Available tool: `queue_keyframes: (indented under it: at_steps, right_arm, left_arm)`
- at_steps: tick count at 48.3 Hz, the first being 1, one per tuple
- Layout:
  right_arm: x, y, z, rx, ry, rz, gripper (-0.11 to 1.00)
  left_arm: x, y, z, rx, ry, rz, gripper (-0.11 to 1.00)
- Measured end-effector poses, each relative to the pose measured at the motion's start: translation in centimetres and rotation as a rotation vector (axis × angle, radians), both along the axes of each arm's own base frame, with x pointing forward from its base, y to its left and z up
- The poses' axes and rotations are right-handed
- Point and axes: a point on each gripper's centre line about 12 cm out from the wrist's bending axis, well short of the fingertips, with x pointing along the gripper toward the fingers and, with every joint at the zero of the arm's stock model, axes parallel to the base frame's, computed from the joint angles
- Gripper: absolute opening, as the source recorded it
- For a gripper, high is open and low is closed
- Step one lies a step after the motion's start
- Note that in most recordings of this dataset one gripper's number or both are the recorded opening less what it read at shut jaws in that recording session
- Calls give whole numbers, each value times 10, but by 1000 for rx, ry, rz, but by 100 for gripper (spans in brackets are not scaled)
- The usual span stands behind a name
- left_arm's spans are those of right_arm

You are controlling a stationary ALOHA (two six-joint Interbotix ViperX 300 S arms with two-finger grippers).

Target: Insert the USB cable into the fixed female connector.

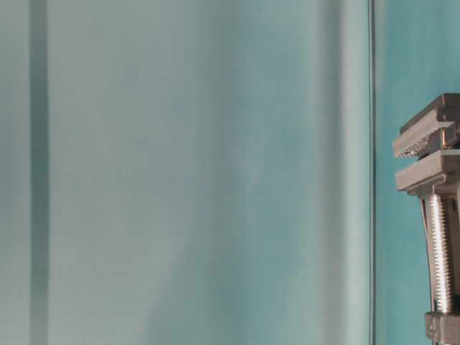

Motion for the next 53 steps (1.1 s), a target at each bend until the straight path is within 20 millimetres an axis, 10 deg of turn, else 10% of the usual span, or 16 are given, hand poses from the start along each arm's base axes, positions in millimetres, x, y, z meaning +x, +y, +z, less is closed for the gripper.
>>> queue_keyframes:
  at_steps: [27, 53]
  right_arm:
    - [-55, -63, 17, -78, -50, 33, 80]
    - [-110, -78, 41, -82, -297, -35, 80]
  left_arm:
    - [0, 0, 0, 0, 0, 0, 100]
    - [0, 0, 0, 0, 0, 0, 100]
